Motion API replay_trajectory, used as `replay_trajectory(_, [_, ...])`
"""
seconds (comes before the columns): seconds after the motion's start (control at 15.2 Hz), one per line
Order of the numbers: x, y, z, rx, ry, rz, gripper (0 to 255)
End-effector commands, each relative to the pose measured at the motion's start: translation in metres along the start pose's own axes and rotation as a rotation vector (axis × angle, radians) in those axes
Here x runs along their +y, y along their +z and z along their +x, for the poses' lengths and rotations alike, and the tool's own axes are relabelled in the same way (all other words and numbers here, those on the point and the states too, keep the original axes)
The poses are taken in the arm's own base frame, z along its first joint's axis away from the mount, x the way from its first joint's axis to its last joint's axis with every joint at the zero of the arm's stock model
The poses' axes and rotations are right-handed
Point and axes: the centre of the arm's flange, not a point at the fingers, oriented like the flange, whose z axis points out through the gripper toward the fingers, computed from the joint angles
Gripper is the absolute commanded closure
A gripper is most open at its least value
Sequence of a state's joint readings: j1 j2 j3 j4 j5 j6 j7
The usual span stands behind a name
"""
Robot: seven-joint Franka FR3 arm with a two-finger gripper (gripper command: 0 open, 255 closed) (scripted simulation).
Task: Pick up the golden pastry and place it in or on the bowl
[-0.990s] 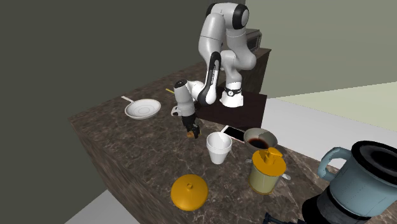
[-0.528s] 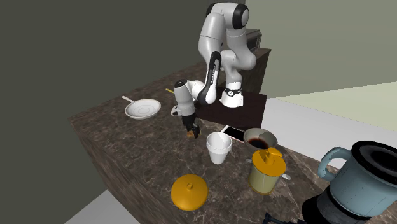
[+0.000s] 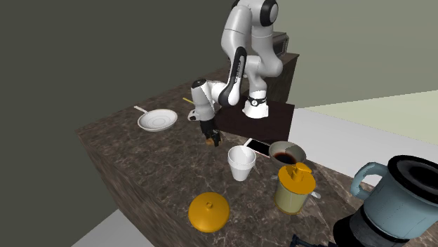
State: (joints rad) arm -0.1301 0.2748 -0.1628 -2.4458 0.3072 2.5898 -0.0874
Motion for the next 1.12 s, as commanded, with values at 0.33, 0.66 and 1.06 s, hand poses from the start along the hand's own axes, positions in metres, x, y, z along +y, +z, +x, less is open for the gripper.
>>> replay_trajectory(0.33, [-0.004, -0.036, -0.004, 0.0, 0.0, 0.0, 255])
replay_trajectory(0.66, [-0.006, -0.062, -0.008, 0.0, 0.0, 0.0, 255])
replay_trajectory(1.06, [-0.009, -0.093, -0.012, 0.0, 0.0, 0.0, 255])
